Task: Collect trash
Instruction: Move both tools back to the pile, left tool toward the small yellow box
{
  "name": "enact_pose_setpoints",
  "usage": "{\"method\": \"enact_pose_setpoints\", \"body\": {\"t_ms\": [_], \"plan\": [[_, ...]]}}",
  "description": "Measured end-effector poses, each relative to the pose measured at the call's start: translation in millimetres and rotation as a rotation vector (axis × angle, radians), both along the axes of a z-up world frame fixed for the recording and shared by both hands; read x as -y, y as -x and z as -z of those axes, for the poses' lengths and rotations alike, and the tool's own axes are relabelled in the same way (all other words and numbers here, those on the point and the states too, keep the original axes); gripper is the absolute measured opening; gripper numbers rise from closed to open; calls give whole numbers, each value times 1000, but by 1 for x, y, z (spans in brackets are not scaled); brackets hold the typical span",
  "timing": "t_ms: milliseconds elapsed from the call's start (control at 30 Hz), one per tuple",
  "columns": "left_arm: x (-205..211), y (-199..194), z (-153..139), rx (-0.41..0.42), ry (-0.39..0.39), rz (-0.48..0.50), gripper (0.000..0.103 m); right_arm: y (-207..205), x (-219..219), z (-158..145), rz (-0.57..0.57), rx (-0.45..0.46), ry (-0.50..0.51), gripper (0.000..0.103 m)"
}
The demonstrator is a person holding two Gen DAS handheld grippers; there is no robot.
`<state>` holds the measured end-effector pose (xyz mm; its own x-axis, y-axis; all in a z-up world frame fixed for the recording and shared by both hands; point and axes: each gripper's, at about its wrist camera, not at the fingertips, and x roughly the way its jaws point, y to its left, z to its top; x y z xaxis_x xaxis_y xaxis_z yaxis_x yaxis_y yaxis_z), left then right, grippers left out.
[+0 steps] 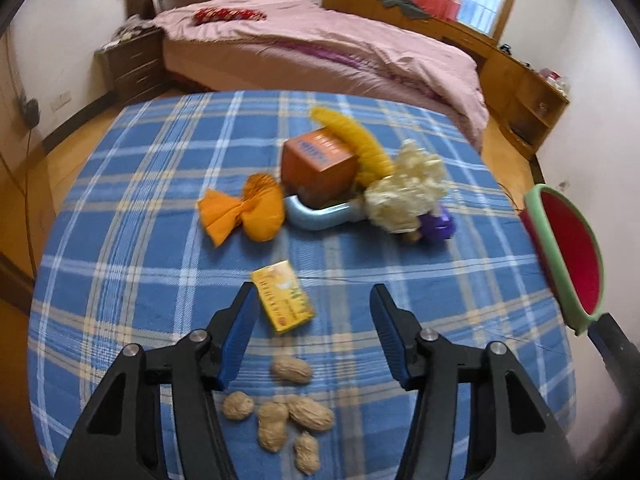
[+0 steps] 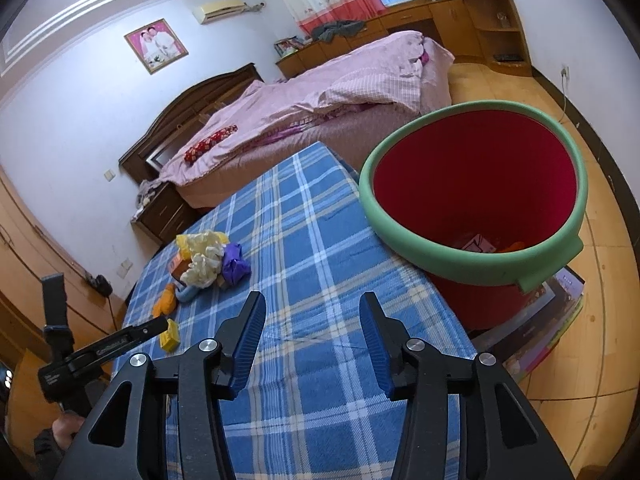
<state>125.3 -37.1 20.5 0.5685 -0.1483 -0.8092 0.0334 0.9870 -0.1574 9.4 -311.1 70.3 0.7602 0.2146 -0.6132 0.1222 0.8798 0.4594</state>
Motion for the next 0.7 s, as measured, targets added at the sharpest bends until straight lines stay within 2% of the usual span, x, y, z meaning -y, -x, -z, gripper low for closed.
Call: {"method": "enact_pose_setpoints", "body": {"t_ms": [33,100,167,467,700], "plan": [[-2,-2,4,-9,-2,-10,54,0,0,1,0,-4,0,50],[-5,-5,13,-37,-11,-22,38,0,-1,2,1,-10,-3,50],[-5,-5,18,-65,-11,-28,32,-1,-2,3,2,-15,-8,50],[-19,-1,15,-42,71,-1,31,-14,-23,-2,-51,-22,9,50],[-57,3,-3,19,76,-65,31,-35,-60,-10,-156,-25,20,50]]}}
